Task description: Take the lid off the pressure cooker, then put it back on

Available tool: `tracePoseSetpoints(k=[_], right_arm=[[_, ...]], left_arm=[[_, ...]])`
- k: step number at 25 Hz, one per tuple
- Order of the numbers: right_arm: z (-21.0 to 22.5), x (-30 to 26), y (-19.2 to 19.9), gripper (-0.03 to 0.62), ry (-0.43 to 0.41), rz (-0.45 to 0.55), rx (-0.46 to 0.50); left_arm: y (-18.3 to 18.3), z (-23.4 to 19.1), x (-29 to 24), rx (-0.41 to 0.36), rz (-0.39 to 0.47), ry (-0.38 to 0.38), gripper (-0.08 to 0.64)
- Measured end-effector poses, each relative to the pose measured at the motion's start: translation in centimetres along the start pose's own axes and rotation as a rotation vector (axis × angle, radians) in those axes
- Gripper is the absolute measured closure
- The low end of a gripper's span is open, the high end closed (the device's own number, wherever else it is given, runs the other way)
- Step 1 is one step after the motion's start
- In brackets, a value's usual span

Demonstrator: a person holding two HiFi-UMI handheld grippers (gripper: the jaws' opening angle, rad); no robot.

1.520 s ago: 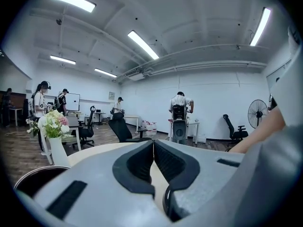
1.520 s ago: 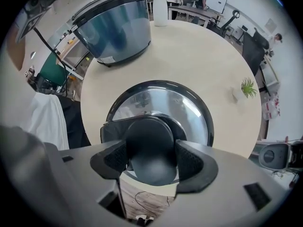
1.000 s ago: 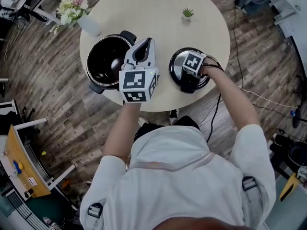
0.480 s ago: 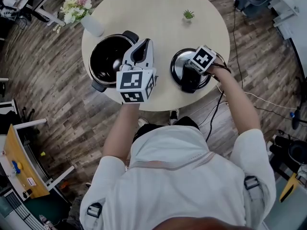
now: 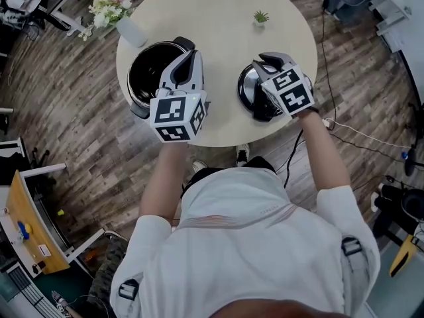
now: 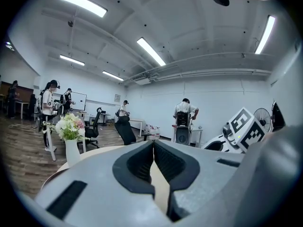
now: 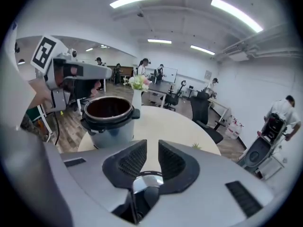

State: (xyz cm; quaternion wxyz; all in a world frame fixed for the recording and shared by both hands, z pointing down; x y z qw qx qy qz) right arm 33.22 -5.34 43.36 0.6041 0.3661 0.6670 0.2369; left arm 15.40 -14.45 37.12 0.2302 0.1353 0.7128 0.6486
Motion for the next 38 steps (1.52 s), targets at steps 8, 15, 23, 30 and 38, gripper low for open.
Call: tracePoseSetpoints(k=[8,15,23,30,38], right_arm=[[-2.3,6.7,-5.3,0.591,0.088,0.373,-0.091],[-4.4,12.8,-7.7,0.592,0.19,0.638,-0.116],[-7.1,13.5,-8.2,0.592,0.185,0.659,-0.094],[-7.3,13.6,-7.7,0.592,0.18,0.645,-0.097],[-7.3,13.9,-7.0,0.592,0.17,0.637,-0.118]], left_arm=[[-1.3,-0.8,4.3,-0.042,0.033,-0.041,0.552],[-1.9,-1.3,9.1,-0.066,0.056,-0.086,0.552],[-2.0,-1.9,12.1,-0.062,0.077,-0.105,0.552],[-2.2,-1.6,12.6,-0.065,0.087,-0.101,0.552],[-2.2,-1.3,13.2,-0.064,0.089,-0.1,0.552]])
Point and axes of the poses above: the fingertips, and each gripper's own axes: x backward along the fingers, z to its right, y out of its underside, the point moved 6 cm from there along x, backward along the fingers, and after that the axes turned 3 degrees about -x, right-handed, at the moved point
